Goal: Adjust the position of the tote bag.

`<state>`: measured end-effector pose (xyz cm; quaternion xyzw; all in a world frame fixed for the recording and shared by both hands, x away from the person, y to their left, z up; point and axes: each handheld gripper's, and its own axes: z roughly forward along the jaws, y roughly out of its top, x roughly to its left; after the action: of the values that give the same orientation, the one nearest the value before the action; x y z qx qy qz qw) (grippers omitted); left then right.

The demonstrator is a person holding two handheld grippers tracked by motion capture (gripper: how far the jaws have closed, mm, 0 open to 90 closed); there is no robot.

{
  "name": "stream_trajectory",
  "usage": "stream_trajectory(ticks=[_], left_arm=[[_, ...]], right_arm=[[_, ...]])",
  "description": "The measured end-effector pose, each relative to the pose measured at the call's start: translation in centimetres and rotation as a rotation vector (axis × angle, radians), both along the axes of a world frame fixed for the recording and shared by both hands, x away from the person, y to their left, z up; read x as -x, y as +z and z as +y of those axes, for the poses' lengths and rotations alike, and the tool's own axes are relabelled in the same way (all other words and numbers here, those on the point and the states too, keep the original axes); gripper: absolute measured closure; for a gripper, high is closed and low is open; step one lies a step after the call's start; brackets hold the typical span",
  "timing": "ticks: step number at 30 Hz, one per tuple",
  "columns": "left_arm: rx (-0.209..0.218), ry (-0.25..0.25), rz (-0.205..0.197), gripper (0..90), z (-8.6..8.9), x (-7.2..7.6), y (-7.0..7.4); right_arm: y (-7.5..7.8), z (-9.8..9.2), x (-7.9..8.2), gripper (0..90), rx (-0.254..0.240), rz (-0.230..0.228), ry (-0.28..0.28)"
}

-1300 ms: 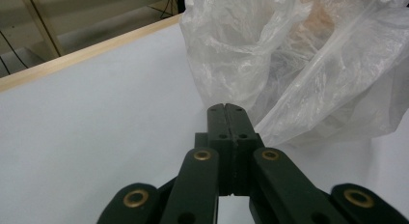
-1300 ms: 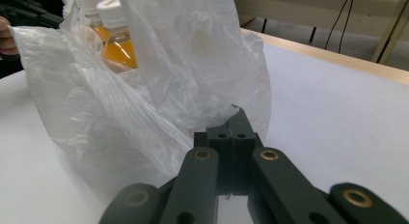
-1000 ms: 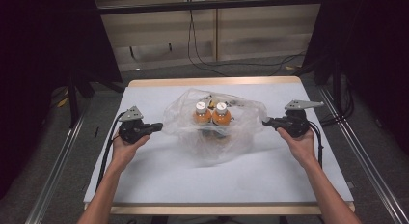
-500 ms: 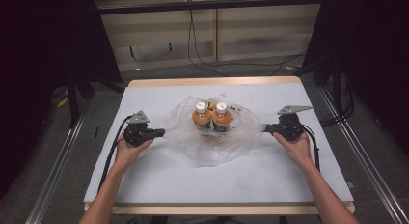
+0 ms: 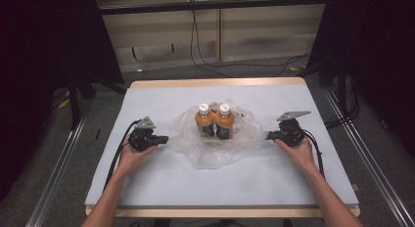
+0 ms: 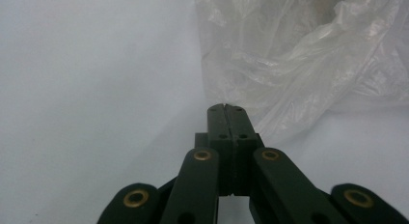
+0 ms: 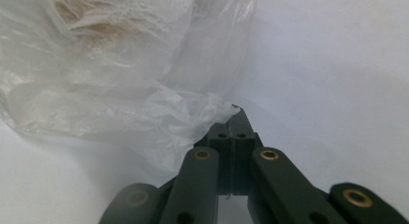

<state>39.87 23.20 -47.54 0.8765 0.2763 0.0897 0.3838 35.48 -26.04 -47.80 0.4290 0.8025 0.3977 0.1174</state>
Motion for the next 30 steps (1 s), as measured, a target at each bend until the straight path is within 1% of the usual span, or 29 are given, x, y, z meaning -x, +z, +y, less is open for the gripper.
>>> stream_trajectory(ticks=[1,2,4,5,6,8,9,10,11,12,14,15,16,17,18,19,20,21,22,23,24,25,26,27,28,29,30], left_arm=[[-0.003,-0.002,-0.001,90.0,0.0,0.0,0.0],[-0.002,-0.01,0.007,90.0,-0.1,0.0,-0.1],[-0.018,-0.014,0.017,90.0,-0.3,0.1,-0.3],[-0.014,-0.017,0.025,90.0,-0.4,0.1,-0.6],[-0.015,-0.013,0.025,90.0,-0.4,0.1,-0.6],[-0.02,-0.01,0.028,90.0,-0.3,0.1,-0.5],[-0.017,-0.012,0.022,90.0,-0.3,0.0,-0.6],[-0.002,-0.012,0.024,90.0,-0.2,0.0,-0.7],[-0.003,-0.006,0.022,90.0,-0.2,0.1,-0.7],[0.013,-0.012,0.02,90.0,-0.2,0.1,-0.8],[0.008,-0.022,0.02,90.0,-0.2,0.1,-0.7],[-0.001,-0.016,0.018,88.5,-0.1,0.2,-0.6],[0.003,-0.01,0.014,83.4,-0.1,0.2,-0.5],[0.02,-0.012,0.012,80.9,0.0,0.2,-0.5],[0.022,-0.005,0.006,78.2,0.1,0.2,-0.3],[0.032,0.005,0.004,70.7,0.2,0.2,-0.2],[0.046,0.009,-0.001,68.2,0.3,0.3,0.0],[0.06,0.014,-0.017,64.0,0.5,0.4,0.5],[0.06,0.014,-0.017,59.4,0.5,0.4,0.5],[0.093,0.011,-0.024,59.4,0.7,0.5,0.8],[0.11,0.013,-0.027,54.6,0.8,0.5,1.1],[0.124,0.02,-0.042,46.4,0.9,0.6,1.4],[0.147,0.023,-0.041,46.4,1.0,0.6,1.7],[0.173,0.02,-0.045,44.2,1.1,0.7,2.1],[0.194,0.02,-0.058,40.7,1.2,0.8,2.4],[0.209,0.018,-0.06,40.7,1.2,0.9,2.7],[0.219,0.025,-0.061,38.6,1.1,1.0,2.9]], right_arm=[[-0.1,0.0,0.0,90.0,0.007,0.006,-0.005],[-0.3,0.0,0.0,90.0,0.017,0.007,0.002],[-0.8,-0.1,-0.1,90.0,0.027,0.023,-0.005],[-0.9,-0.2,-0.1,90.0,0.028,0.027,-0.006],[-0.9,-0.2,-0.1,90.0,0.018,0.026,-0.005],[-1.0,-0.2,-0.1,90.0,0.014,0.023,-0.009],[-1.0,-0.3,-0.1,90.0,0.017,0.022,-0.011],[-1.0,-0.3,-0.1,90.0,0.01,0.022,-0.009],[-1.1,-0.4,-0.1,90.0,0.001,0.026,-0.012],[-1.1,-0.4,0.0,89.7,0.003,0.022,-0.015],[-1.1,-0.3,0.0,88.9,0.011,0.014,-0.018],[-1.1,-0.2,0.1,87.3,0.014,0.013,-0.011],[-1.1,-0.3,0.1,82.7,0.006,0.006,-0.008],[-1.1,-0.4,0.1,79.8,0.006,0.004,-0.008],[-1.1,-0.4,0.2,77.1,0.009,0.003,-0.001],[-0.8,-0.7,0.3,66.6,0.005,-0.015,-0.003],[-0.5,-1.0,0.4,62.7,-0.013,-0.018,-0.005],[-0.3,-1.2,0.5,57.2,-0.029,-0.032,-0.004],[-0.3,-1.2,0.5,57.2,-0.029,-0.032,-0.004],[0.0,-1.4,0.6,49.7,-0.044,-0.044,-0.007],[0.3,-1.6,0.7,42.1,-0.067,-0.042,0.003],[0.6,-1.7,1.1,35.7,-0.08,-0.051,0.003],[0.6,-1.7,1.1,35.7,-0.08,-0.051,0.003],[0.8,-1.8,1.2,32.5,-0.088,-0.056,0.013],[1.2,-1.8,1.4,27.2,-0.105,-0.069,0.018],[1.2,-1.8,1.4,27.2,-0.105,-0.069,0.018],[1.4,-1.8,1.6,24.9,-0.111,-0.081,0.022]])
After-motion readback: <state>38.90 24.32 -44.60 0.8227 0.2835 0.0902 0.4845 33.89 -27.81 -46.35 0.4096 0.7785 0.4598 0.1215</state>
